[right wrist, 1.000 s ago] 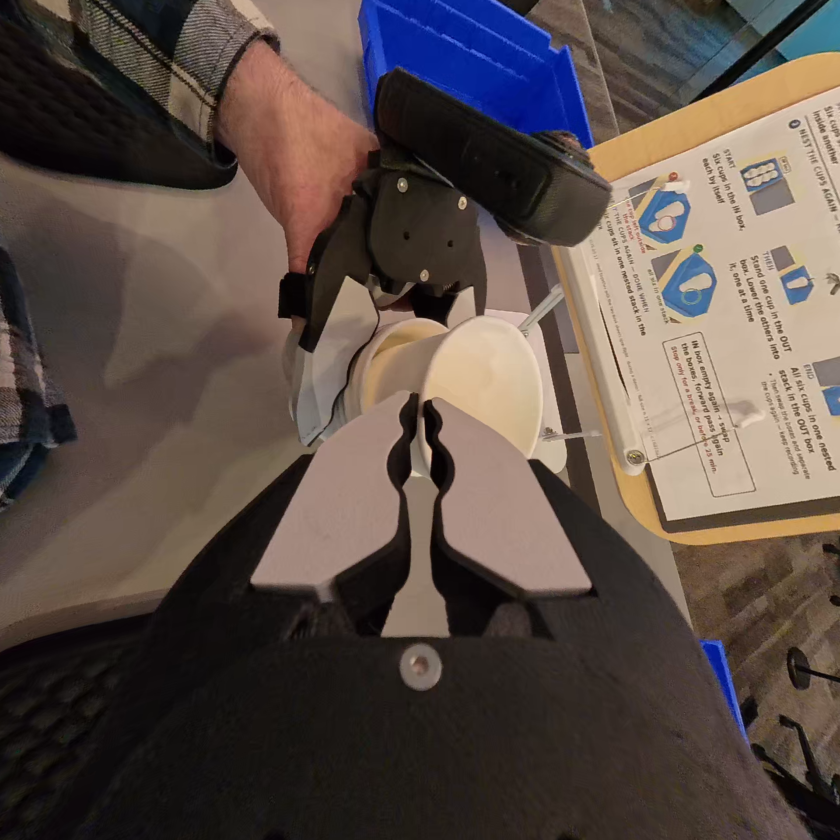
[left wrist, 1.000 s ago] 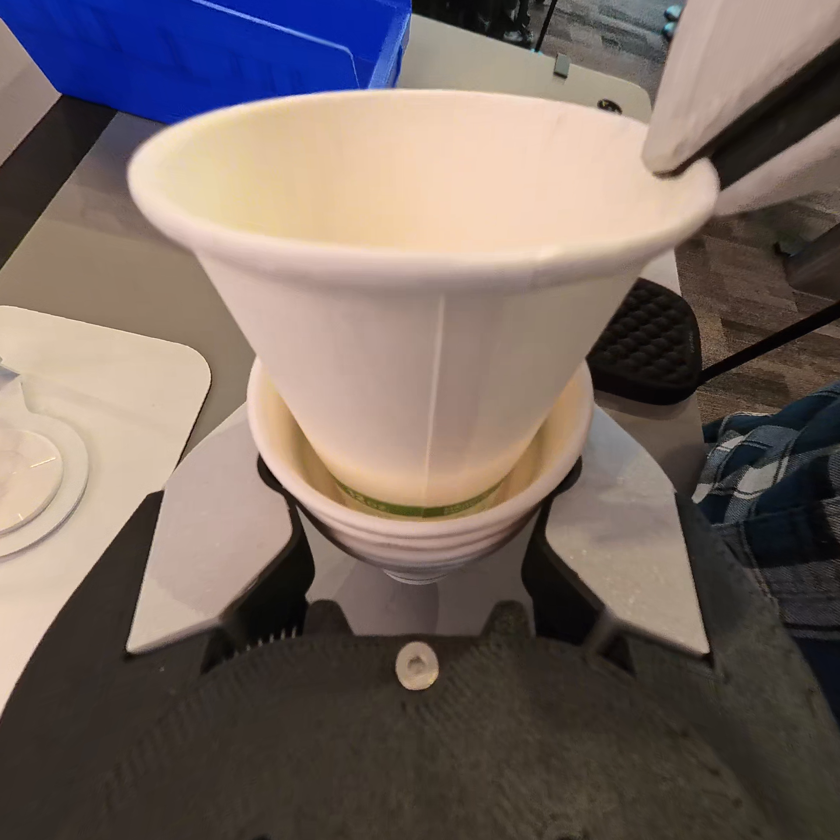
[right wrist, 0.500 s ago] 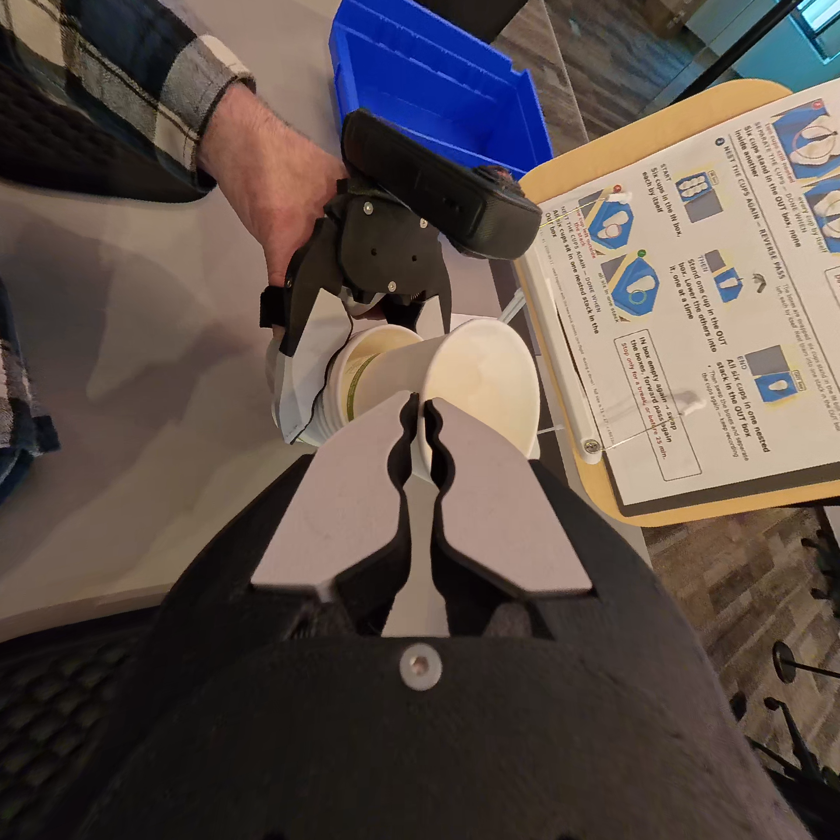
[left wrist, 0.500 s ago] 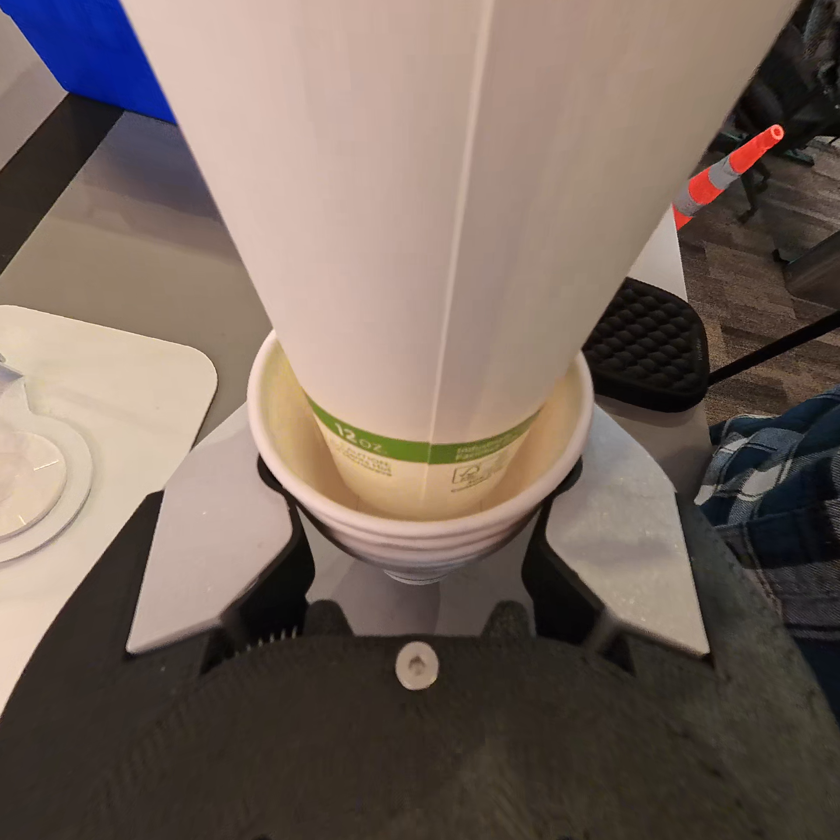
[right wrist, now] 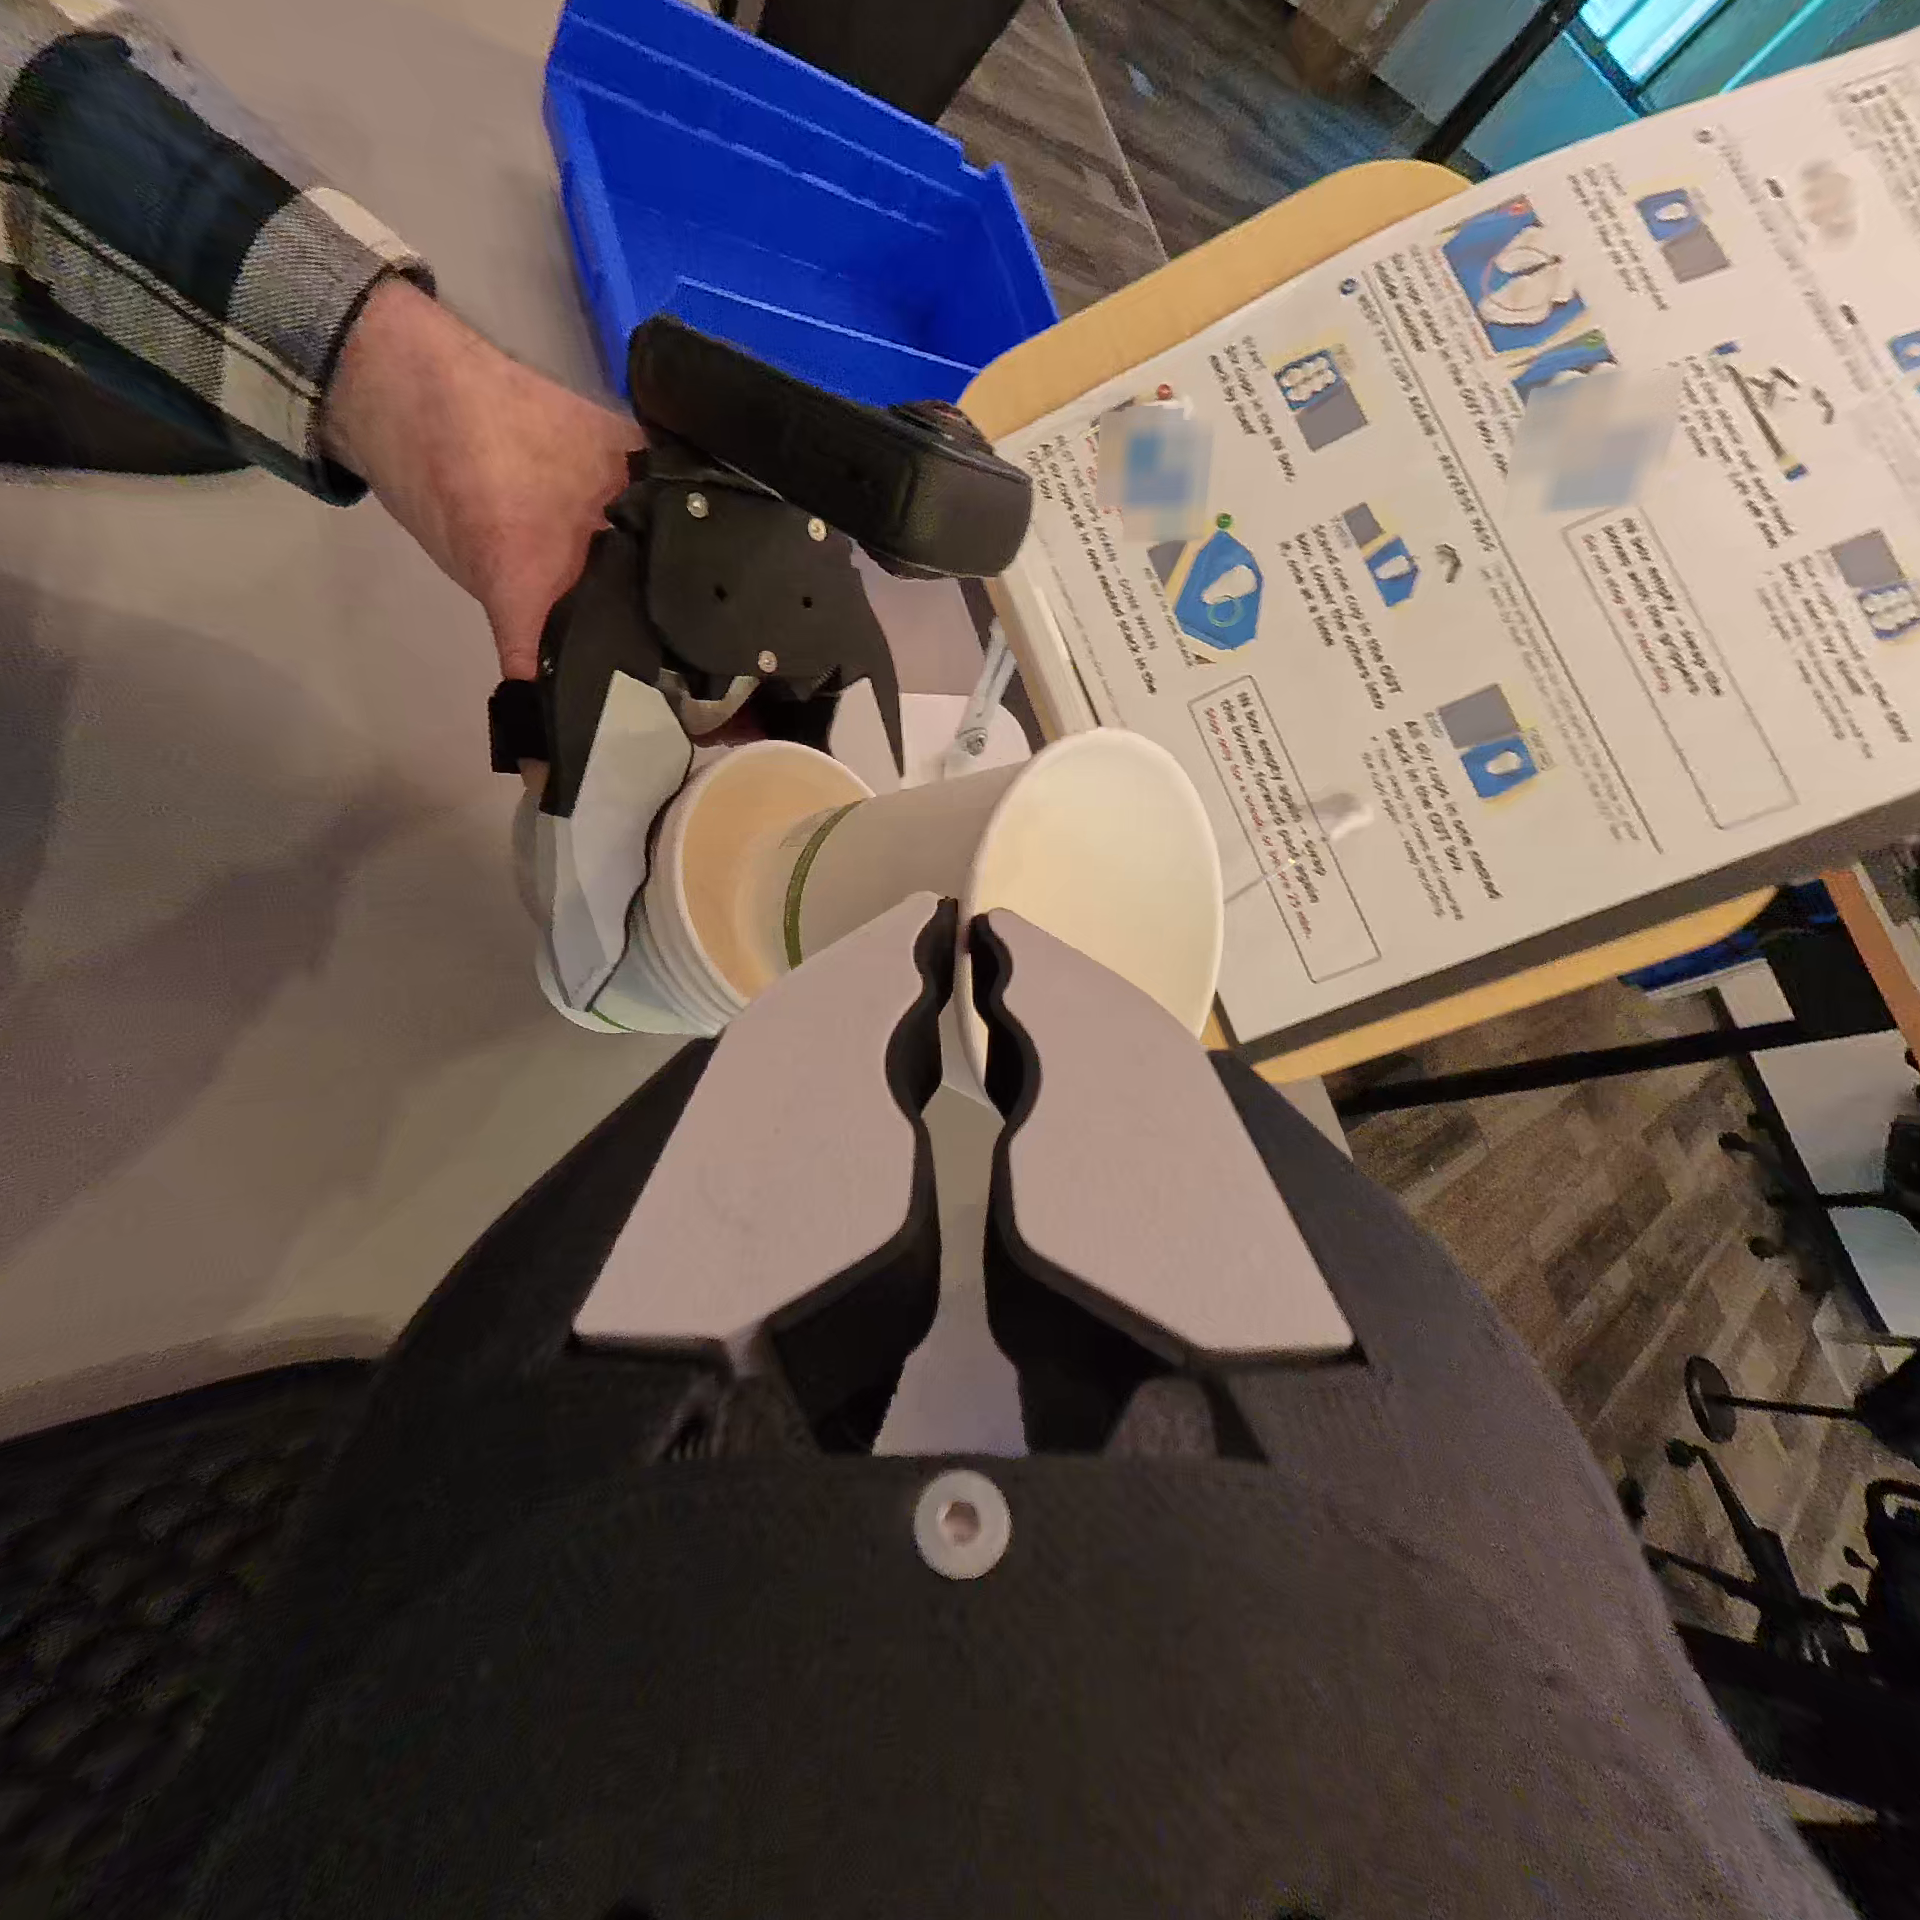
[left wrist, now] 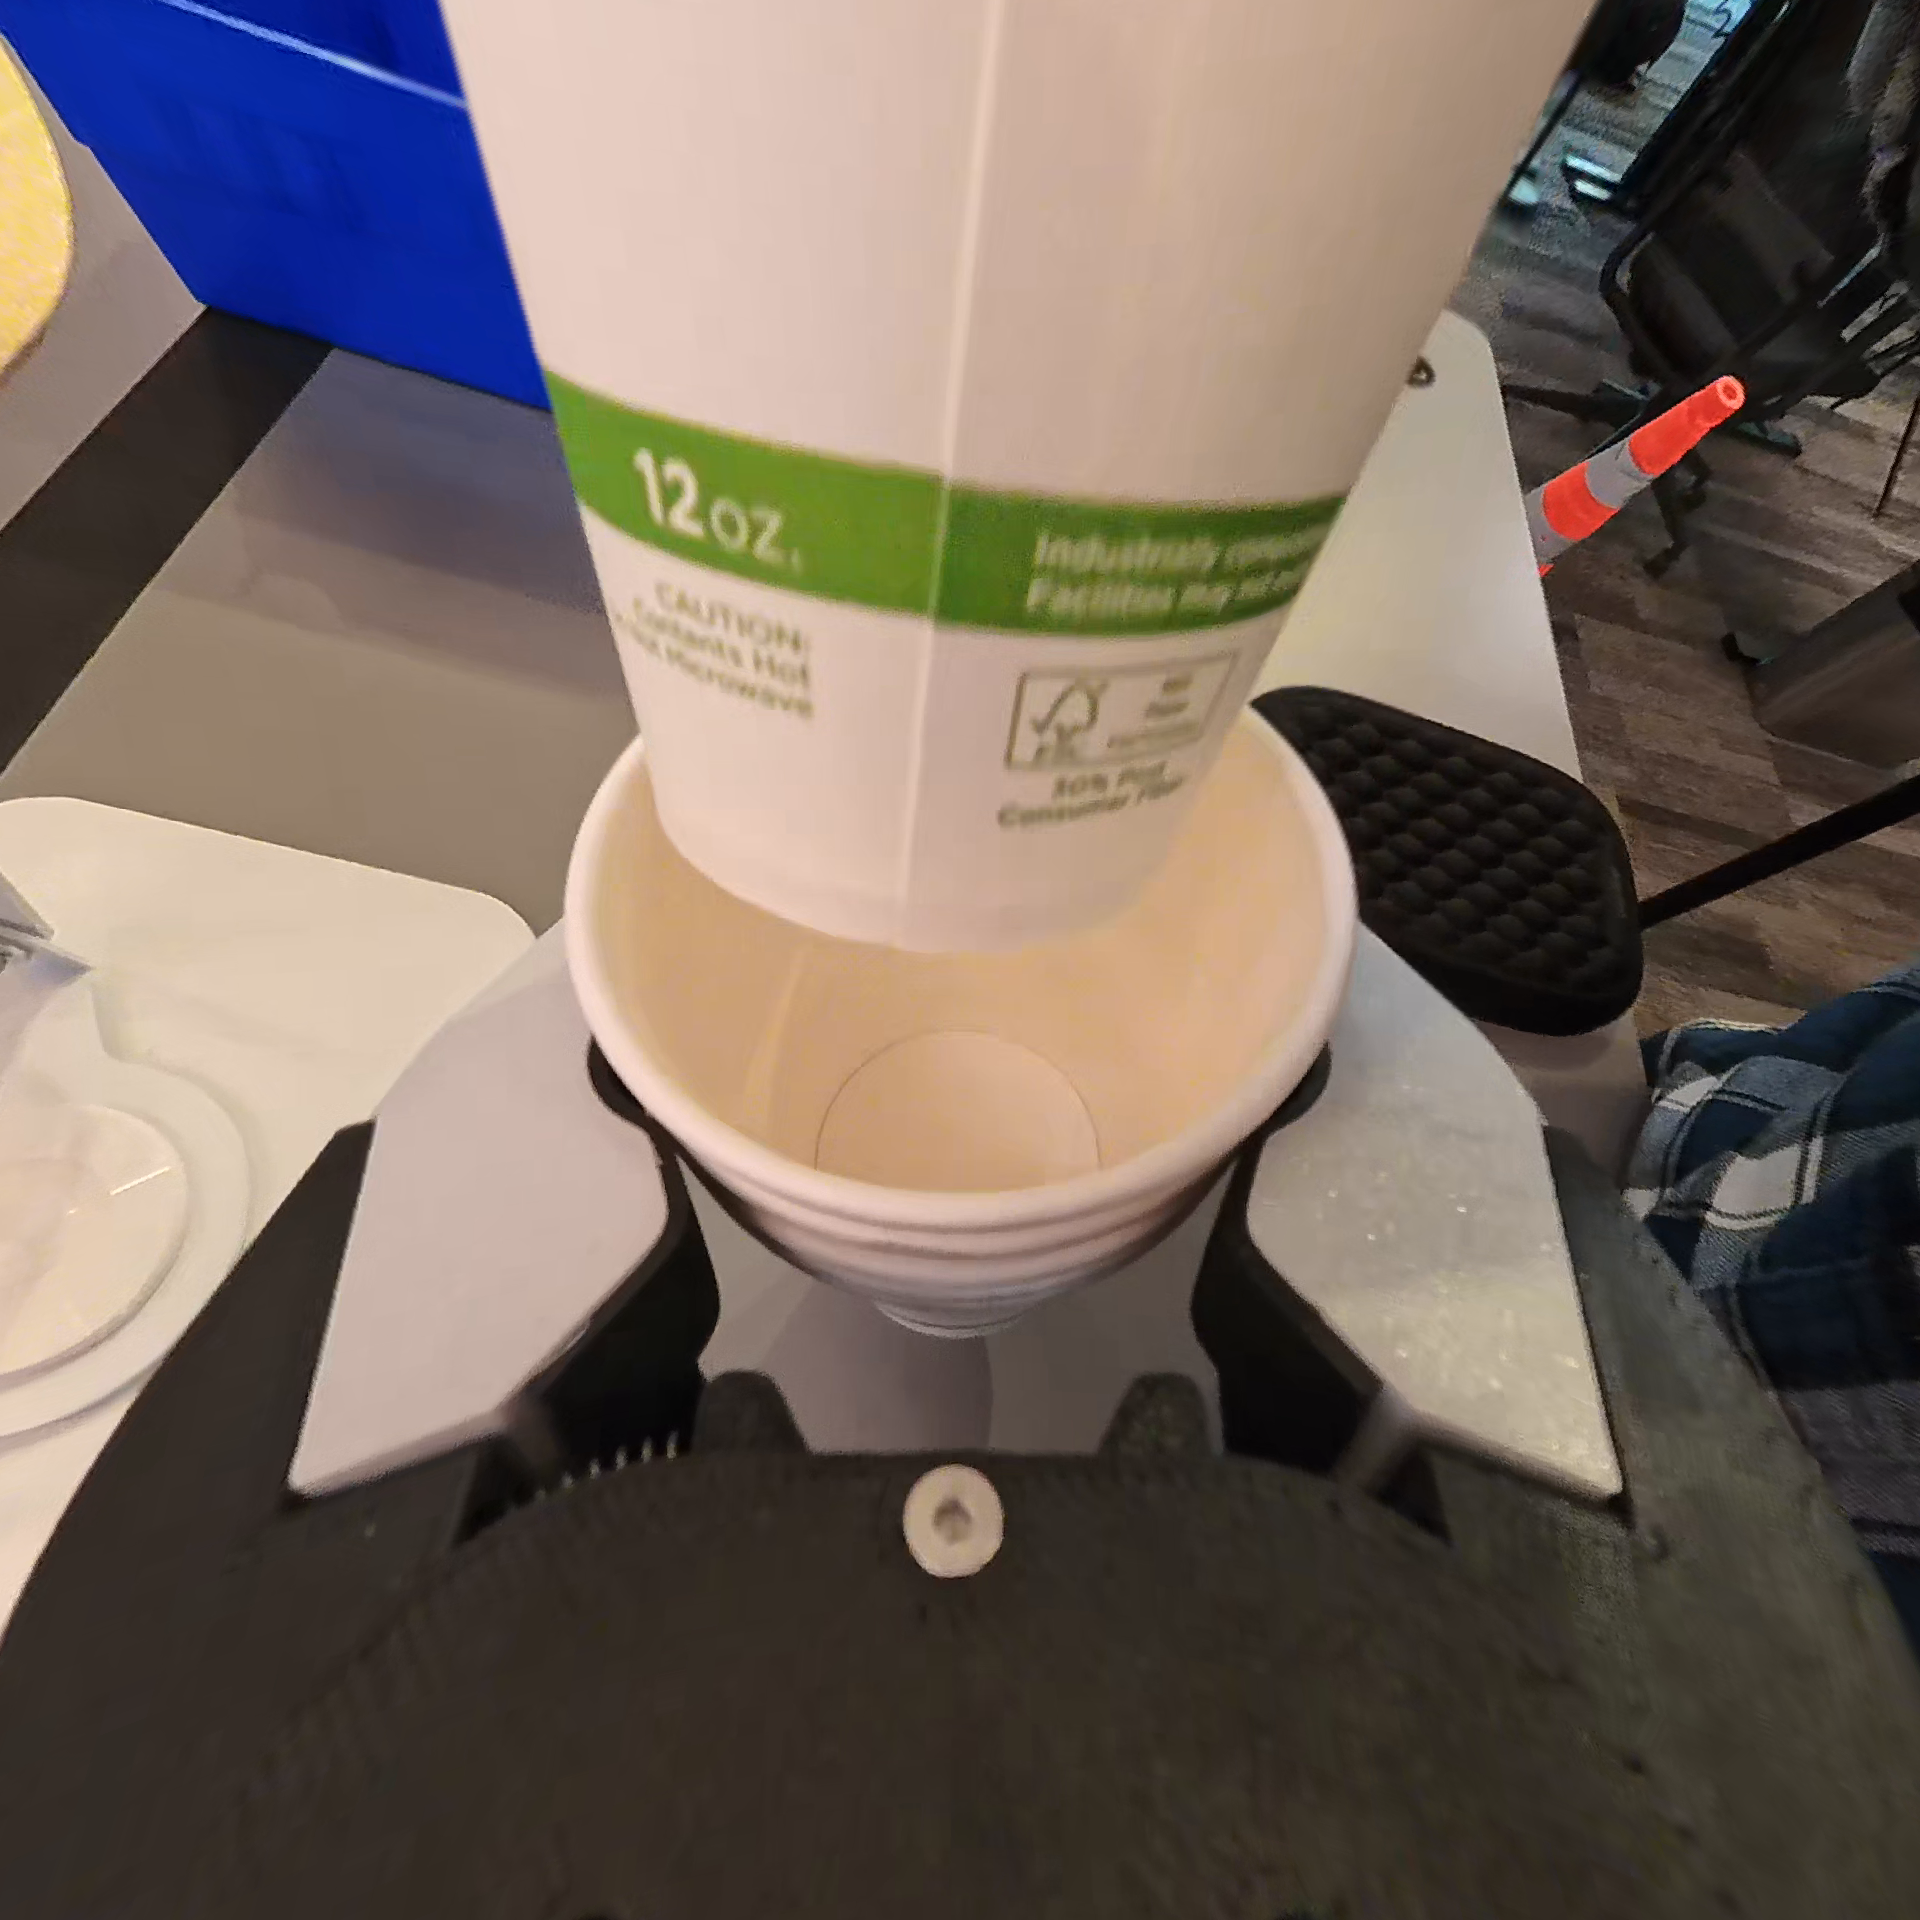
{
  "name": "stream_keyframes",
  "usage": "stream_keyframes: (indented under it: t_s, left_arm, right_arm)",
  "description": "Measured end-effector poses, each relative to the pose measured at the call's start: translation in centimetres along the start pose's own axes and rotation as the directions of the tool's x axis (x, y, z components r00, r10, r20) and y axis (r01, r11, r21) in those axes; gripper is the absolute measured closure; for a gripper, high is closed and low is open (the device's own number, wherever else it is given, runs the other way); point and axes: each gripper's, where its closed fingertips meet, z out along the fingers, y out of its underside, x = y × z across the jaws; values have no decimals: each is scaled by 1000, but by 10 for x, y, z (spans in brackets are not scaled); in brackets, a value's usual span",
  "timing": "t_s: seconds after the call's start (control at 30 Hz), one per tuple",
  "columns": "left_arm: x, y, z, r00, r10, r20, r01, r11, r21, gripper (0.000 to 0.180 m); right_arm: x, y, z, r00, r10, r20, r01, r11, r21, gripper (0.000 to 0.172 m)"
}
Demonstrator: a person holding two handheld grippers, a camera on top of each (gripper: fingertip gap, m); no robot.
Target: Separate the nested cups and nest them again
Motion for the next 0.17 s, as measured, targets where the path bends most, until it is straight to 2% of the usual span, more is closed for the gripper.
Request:
stream_keyframes:
  t_s: [0.03,0.17]
  left_arm:
    - [-1,-1,1,1000,-2,0,2,1000,3,60]
    - [-3,-7,7,1000,-6,-8,7,1000,14,60]
  right_arm:
    - [4,2,-2,1000,1,-9,-1,1000,-2,169]
    - [13,4,-7,1000,10,-18,-9,1000,6,169]
